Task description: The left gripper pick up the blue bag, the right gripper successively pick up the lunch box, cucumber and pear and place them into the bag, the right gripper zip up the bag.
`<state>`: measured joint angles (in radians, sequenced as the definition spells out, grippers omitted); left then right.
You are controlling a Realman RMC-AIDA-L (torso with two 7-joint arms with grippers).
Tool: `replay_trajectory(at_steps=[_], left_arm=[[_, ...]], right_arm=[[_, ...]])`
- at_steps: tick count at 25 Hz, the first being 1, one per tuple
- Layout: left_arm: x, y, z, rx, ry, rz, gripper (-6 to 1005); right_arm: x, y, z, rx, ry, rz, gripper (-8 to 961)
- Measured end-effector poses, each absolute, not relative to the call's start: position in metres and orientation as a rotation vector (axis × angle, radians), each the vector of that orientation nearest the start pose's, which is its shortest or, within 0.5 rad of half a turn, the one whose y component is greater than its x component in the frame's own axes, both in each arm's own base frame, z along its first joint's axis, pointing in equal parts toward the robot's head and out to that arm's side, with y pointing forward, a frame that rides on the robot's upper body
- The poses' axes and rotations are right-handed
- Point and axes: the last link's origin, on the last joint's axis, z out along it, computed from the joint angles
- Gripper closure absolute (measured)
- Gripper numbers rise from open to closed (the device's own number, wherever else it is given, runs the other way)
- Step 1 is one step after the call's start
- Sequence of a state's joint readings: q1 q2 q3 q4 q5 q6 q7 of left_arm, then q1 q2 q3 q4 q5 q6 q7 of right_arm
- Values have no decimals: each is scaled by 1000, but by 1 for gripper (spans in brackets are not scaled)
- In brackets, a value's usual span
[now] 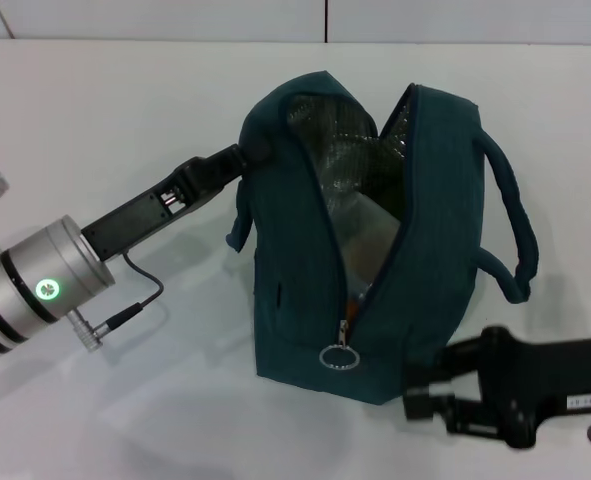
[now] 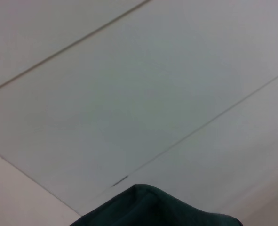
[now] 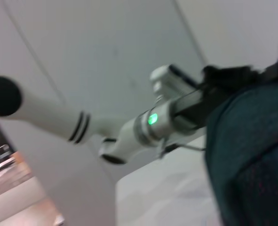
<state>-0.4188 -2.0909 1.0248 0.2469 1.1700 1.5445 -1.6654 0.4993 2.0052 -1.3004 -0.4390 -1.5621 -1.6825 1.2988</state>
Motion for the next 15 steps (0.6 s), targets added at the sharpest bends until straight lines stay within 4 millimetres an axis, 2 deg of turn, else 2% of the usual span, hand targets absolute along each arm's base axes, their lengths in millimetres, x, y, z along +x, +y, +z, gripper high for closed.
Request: replay_trajectory(at_steps=[4, 15], left_arm=[[-266, 293, -33, -2100, -1528, -1547, 936], [-265, 294, -33, -2103, -1523, -1551, 936]], right_arm=[[239, 264, -53, -3169, 613, 894, 654], [238, 283, -60, -3061, 614, 840, 640]])
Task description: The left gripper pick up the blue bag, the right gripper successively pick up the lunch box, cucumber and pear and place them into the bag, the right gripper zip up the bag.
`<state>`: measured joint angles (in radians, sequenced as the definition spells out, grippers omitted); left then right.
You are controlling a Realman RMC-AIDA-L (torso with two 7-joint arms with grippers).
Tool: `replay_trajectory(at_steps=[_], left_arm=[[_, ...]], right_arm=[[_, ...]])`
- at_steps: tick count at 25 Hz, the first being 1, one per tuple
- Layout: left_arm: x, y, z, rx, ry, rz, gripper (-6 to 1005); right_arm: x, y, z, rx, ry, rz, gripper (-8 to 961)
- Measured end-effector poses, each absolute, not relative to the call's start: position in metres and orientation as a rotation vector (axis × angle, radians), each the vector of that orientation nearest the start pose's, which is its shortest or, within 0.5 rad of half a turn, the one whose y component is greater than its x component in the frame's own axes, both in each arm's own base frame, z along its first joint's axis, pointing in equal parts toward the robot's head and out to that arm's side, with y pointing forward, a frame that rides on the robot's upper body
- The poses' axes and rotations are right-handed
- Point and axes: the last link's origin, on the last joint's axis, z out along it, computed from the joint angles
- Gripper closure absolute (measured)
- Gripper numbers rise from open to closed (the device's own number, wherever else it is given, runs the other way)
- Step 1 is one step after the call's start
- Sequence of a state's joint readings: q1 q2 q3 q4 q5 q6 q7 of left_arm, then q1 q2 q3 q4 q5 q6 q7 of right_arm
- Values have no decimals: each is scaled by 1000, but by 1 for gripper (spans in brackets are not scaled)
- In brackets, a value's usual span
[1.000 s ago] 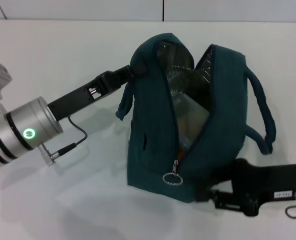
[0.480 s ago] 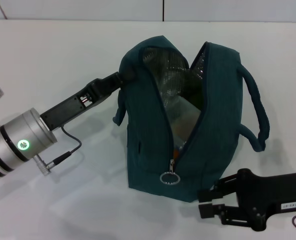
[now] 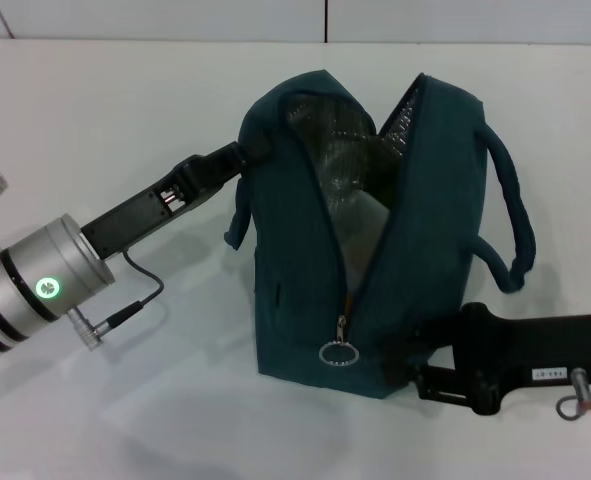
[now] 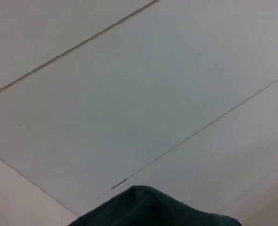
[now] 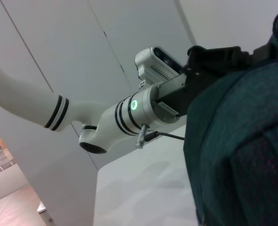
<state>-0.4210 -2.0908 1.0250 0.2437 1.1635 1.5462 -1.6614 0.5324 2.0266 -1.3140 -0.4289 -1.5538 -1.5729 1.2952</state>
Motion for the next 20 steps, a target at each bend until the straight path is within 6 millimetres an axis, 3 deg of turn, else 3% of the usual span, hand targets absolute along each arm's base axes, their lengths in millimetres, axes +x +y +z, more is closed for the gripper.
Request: replay_trajectory(at_steps=[9, 20], left_arm=[[-264, 293, -33, -2111, -1523, -1550, 937], [-264, 292, -34, -2107, -1529, -1553, 937]], right_arm=[[225, 296, -79, -3076, 590, 768, 629], [213, 292, -85, -3166, 531, 753, 615]])
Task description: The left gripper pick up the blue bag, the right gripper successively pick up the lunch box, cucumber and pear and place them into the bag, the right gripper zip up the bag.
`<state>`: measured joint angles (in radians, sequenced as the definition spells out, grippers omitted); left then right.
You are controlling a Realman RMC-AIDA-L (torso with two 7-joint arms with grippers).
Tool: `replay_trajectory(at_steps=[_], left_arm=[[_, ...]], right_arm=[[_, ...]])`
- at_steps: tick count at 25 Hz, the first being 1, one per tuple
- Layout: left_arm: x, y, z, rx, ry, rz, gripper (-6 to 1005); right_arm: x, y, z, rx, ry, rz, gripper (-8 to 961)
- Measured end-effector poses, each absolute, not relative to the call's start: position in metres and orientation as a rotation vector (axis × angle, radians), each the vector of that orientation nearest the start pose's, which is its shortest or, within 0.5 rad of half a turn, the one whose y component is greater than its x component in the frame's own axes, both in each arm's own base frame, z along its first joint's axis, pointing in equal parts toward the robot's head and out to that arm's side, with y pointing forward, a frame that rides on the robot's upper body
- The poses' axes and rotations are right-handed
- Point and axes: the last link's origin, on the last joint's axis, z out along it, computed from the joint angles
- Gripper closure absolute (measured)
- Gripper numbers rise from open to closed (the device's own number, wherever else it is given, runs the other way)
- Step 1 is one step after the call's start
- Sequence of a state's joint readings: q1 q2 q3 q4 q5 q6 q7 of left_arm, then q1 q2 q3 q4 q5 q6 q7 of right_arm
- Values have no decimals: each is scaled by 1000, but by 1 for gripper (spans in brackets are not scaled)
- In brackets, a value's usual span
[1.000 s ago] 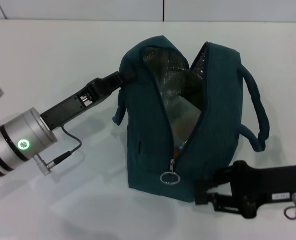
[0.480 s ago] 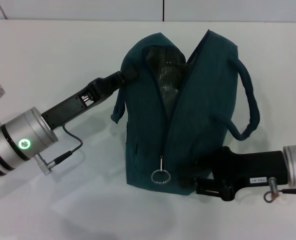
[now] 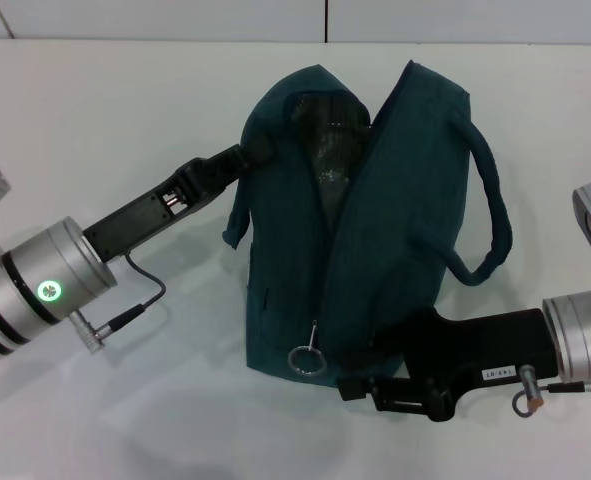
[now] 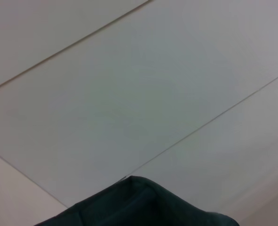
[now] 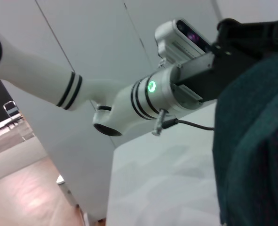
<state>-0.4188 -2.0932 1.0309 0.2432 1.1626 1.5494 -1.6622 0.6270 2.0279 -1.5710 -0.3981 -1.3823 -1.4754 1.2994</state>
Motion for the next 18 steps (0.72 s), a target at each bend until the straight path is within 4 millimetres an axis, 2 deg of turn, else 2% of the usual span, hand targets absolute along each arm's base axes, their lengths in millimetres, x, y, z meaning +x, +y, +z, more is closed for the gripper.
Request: replay_trajectory(at_steps=[5, 13, 18], left_arm=[[-263, 292, -35, -2109, -1533, -1554, 937], [-260, 293, -38, -2118, -1541, -1555, 936], [-260, 293, -39, -2122, -1545, -1554, 936]], right_arm=[[211, 287, -83, -3184, 533, 793, 608], [213, 296, -85, -3108, 558, 781, 598], [213, 301, -87, -3082, 557, 755, 515]])
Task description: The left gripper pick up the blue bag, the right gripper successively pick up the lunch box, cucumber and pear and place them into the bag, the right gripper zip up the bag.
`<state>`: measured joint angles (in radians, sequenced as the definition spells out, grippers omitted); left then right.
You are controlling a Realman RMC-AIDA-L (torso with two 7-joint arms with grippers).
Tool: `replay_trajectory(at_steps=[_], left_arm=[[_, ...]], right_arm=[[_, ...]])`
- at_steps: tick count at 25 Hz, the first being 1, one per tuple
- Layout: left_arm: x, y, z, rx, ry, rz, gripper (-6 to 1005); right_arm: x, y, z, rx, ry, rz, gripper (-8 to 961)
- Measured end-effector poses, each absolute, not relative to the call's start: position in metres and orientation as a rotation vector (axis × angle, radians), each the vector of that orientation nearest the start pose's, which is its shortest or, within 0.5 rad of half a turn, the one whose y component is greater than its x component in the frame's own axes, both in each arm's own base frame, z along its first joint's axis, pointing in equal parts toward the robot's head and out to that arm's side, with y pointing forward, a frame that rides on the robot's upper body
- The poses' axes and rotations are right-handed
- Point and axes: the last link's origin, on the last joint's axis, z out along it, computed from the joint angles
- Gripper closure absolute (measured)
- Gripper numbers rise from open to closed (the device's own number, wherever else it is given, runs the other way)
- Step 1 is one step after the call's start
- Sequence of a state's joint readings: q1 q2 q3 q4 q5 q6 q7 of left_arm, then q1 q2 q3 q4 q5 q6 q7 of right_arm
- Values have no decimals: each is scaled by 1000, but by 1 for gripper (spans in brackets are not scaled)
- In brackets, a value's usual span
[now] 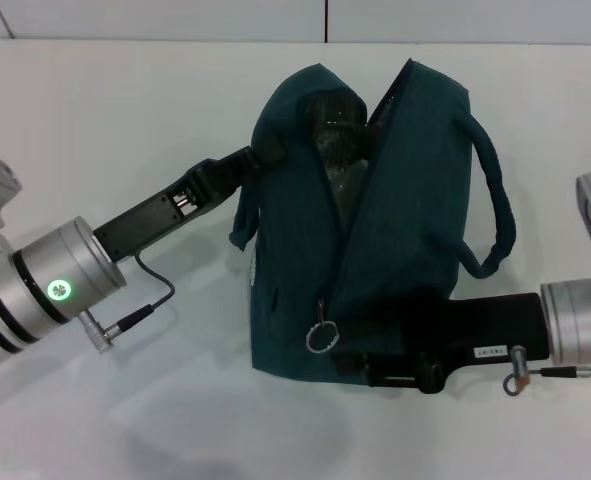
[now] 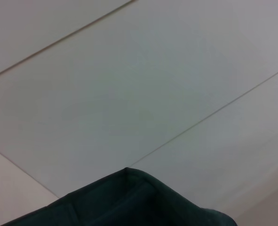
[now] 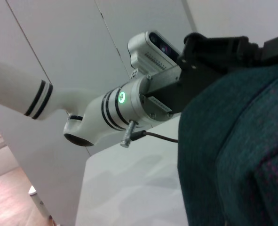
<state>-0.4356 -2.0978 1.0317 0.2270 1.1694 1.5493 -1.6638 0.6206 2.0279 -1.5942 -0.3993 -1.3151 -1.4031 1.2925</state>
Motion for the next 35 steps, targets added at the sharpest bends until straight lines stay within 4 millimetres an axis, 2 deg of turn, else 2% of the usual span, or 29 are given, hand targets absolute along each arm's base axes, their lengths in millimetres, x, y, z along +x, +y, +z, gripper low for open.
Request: replay_trajectory(at_steps=[7, 12, 16, 21, 24, 29, 35], left_arm=[[-258, 294, -40, -2132, -1543, -1553, 936], [-258, 293, -41, -2132, -1550, -1551, 935], [-258, 292, -43, -2137, -1555, -1545, 935], [-258, 292, -43, -2144, -1557, -1540, 935], [-259, 291, -43, -2139, -1560, -1540, 935], [-260, 290, -43, -2138, -1562, -1538, 935], [-259, 289, -42, -2143, -1558, -1549, 935]], right_arm=[[202, 302, -99, -3130, 516, 714, 521], [206, 313, -100, -3041, 546, 681, 521], [203, 310, -104, -3067, 521, 674, 522], [205, 314, -106, -3021, 543, 663, 522], [201, 308, -109, -3061, 512, 667, 523], [206, 314, -108, -2975, 566, 672, 529], [209, 313, -108, -2957, 580, 674, 538]])
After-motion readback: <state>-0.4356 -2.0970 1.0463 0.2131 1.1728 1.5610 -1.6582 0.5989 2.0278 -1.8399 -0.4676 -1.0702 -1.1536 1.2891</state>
